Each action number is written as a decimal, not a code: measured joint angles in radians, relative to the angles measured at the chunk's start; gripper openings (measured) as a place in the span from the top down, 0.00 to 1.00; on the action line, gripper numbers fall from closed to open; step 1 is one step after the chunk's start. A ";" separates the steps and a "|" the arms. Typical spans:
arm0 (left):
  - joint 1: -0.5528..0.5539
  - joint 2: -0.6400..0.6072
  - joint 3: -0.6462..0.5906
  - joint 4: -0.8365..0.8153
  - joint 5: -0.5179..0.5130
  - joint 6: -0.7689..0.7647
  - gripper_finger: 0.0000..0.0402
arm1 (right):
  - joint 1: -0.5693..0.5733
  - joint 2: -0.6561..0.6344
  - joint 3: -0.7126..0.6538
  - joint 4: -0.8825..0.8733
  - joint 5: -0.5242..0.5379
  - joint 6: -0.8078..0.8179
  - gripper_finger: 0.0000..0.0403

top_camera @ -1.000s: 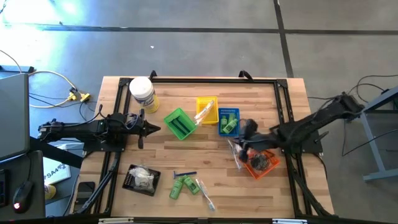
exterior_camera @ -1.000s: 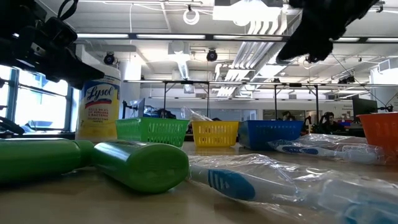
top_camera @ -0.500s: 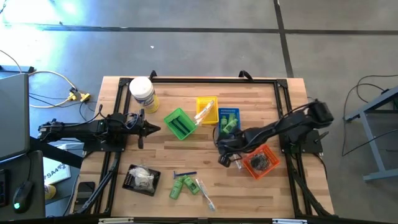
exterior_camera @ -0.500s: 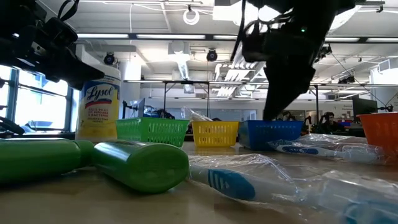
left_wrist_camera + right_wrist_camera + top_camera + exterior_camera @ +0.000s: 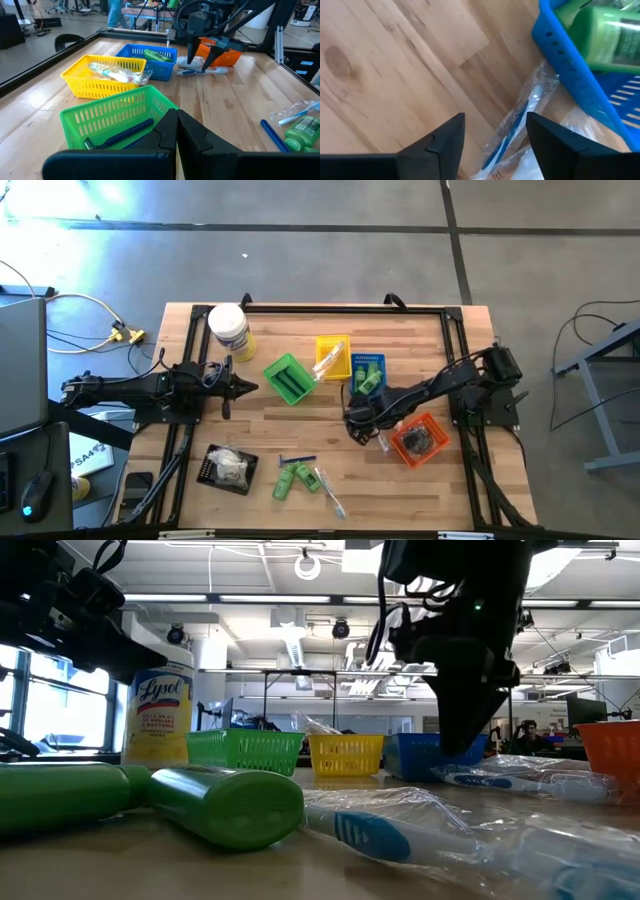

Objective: Pick & Place Travel size toiletries
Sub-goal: Put the blue toothbrush into the yellow basket

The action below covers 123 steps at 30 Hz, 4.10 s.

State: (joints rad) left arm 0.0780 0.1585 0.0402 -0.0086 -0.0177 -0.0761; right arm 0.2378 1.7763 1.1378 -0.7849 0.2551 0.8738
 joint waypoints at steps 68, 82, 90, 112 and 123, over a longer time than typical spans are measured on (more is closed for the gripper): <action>0.000 0.001 0.000 -0.001 -0.003 0.000 1.00 | 0.050 0.071 -0.058 0.300 -0.120 -0.100 0.93; 0.000 0.001 0.001 -0.001 0.000 0.000 1.00 | 0.094 -0.211 -0.058 0.523 -0.120 -0.570 0.94; 0.000 0.001 -0.001 0.003 -0.001 0.010 1.00 | 0.156 -0.411 -0.059 0.598 -0.165 -0.846 0.93; 0.000 0.001 -0.003 0.001 -0.004 0.023 1.00 | 0.007 -1.008 -0.667 1.079 -0.282 -0.874 0.92; 0.000 0.001 -0.003 0.003 -0.004 0.023 1.00 | -0.031 -1.137 -0.944 1.315 -0.325 -0.841 0.96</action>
State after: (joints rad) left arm 0.0784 0.1596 0.0368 -0.0055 -0.0216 -0.0536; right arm 0.2066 0.6395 0.1939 0.5303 -0.0704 0.0326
